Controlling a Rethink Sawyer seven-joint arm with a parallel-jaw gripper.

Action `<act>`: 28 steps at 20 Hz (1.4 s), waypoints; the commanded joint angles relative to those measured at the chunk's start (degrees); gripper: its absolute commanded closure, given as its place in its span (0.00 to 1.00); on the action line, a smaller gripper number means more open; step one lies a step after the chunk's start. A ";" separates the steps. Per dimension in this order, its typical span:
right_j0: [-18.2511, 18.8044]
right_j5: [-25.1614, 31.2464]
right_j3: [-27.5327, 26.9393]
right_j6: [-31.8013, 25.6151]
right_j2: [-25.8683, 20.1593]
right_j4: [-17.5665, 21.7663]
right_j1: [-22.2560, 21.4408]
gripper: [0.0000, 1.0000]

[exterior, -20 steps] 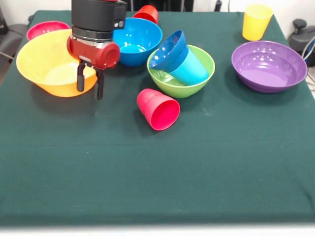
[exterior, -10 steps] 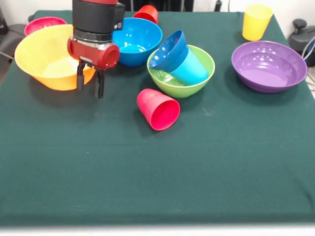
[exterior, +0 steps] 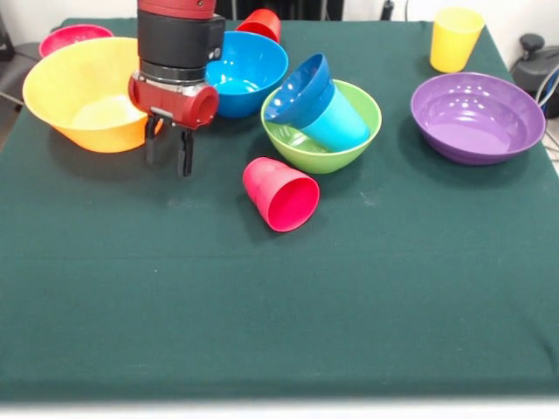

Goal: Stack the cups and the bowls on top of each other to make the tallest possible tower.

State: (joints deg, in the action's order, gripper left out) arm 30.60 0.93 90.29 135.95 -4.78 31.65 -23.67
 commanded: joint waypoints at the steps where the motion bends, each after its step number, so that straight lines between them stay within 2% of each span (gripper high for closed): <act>1: -1.55 0.60 2.38 -1.40 -3.16 3.76 0.27 0.00; 4: -2.18 3.65 4.35 -1.55 -3.88 2.33 -3.40 0.00; 7: -2.86 4.39 6.12 -1.06 -3.27 1.88 -4.73 0.00; 8: -2.60 6.67 6.53 -2.38 -3.34 1.87 -5.79 0.00; 10: -1.49 12.86 8.09 -7.38 -3.55 2.46 -9.33 0.00; 13: 3.77 15.20 10.84 -11.66 -7.67 3.00 -12.27 0.00; 16: 6.85 14.17 12.34 -11.98 -8.88 4.66 -11.53 0.00; 19: 7.97 12.30 12.56 -11.83 -8.33 7.33 -10.61 0.00; 22: 7.63 12.70 10.33 -11.74 -7.61 8.90 -9.45 0.00; 24: 9.04 12.05 9.22 -11.25 -9.24 9.52 -7.20 0.00; 28: 7.93 6.97 6.25 -7.62 -7.32 12.92 -2.59 0.00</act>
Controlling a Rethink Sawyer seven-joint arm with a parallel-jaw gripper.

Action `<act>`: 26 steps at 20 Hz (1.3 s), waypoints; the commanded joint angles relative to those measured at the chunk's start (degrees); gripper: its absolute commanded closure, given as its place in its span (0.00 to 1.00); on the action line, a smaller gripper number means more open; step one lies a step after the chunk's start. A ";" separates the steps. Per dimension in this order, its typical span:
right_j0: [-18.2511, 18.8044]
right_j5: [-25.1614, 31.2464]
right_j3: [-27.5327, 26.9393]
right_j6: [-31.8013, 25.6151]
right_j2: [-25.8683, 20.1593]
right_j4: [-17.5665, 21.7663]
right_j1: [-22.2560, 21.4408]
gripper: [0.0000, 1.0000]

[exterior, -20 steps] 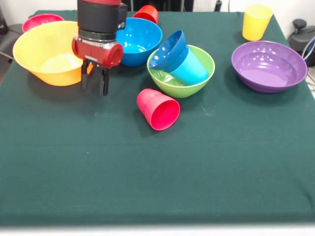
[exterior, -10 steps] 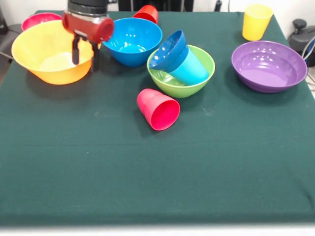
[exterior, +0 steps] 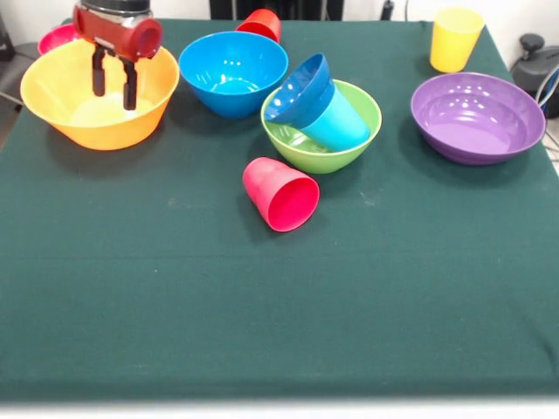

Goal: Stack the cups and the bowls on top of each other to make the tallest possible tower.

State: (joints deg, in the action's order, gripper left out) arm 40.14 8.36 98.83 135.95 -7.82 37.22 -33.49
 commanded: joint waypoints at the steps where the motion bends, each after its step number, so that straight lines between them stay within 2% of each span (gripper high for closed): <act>1: -2.43 -1.45 -3.31 -6.75 -3.23 8.10 8.43 0.00; 7: -4.09 -4.69 -8.77 -3.64 -0.60 11.24 15.53 0.00; 11: -5.40 -9.88 -11.20 -0.87 0.79 11.71 18.68 0.00; 15: -6.71 -11.31 -11.67 -0.46 2.02 11.06 19.06 0.00; 17: -6.13 -10.85 -11.64 -1.05 1.09 10.68 19.09 0.00; 20: -8.04 -12.04 -13.10 -0.16 3.18 9.53 20.24 0.00; 24: -8.47 -13.50 -13.99 0.11 3.56 8.83 21.36 0.00; 26: -8.81 -15.80 -14.23 0.64 3.90 8.45 21.73 0.00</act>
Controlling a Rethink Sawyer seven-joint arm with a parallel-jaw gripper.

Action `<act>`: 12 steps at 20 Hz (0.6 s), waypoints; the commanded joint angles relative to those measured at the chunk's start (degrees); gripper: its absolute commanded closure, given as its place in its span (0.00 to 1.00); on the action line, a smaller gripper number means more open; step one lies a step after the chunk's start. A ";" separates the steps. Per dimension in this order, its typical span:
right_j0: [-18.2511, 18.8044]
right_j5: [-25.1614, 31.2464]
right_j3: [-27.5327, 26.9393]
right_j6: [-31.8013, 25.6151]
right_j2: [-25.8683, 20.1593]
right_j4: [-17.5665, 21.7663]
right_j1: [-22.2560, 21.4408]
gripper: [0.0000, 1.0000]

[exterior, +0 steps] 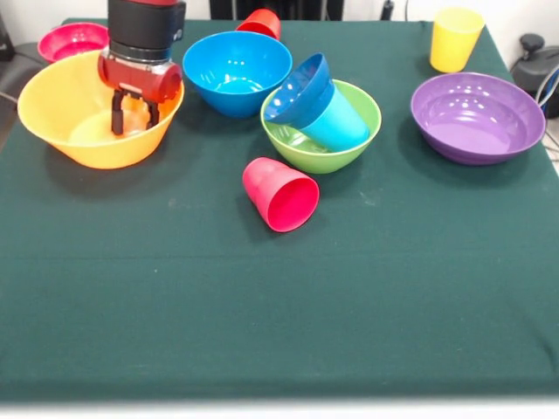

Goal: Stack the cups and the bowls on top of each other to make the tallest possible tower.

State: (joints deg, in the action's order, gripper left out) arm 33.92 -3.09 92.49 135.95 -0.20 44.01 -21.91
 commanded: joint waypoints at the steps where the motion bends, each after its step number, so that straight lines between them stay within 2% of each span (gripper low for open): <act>1: -2.38 -5.22 -8.18 0.76 -4.19 1.62 10.46 0.00; 9: -5.37 -3.77 -8.39 1.17 -2.25 -0.37 8.84 0.00; 12: -4.86 -2.16 -7.17 0.83 -3.26 -0.17 7.29 0.00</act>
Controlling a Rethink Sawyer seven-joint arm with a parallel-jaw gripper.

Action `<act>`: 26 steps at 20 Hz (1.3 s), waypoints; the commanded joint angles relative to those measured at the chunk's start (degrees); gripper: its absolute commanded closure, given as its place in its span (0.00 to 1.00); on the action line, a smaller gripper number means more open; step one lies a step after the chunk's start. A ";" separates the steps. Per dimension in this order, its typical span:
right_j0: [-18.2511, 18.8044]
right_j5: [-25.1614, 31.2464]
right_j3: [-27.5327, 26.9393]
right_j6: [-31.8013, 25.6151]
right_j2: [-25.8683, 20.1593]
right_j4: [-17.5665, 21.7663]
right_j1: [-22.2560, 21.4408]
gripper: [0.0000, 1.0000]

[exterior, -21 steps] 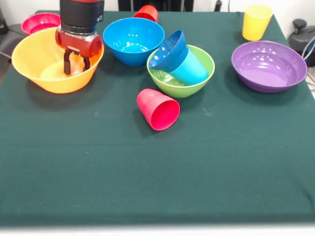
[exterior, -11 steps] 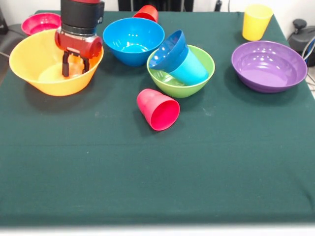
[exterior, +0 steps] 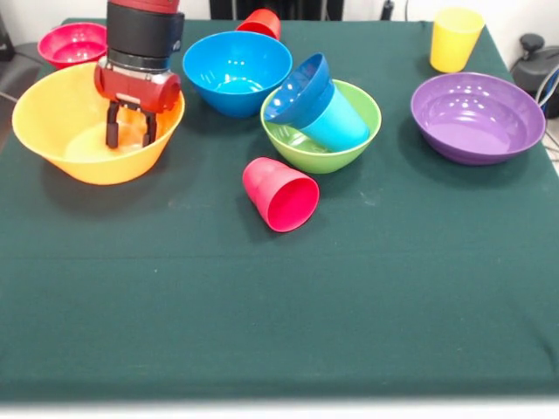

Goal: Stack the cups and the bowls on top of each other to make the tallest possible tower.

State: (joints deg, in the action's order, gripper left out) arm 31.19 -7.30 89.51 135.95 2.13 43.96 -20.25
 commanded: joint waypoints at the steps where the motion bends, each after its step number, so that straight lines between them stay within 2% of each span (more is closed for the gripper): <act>1: -1.67 3.31 -2.92 0.45 -6.24 0.01 3.96 0.00; 4: -0.30 7.45 1.20 -1.03 -8.23 -0.03 -1.67 0.00; 7: 2.48 13.23 4.64 -4.05 -12.23 -1.37 -7.41 0.00; 11: 3.70 18.03 5.96 -6.12 -15.03 -3.51 -11.32 0.00; 26: 4.46 21.72 7.58 -5.18 -18.35 -4.78 -14.51 0.00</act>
State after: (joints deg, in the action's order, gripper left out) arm 35.55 7.71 93.34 135.95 -8.79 40.51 -34.17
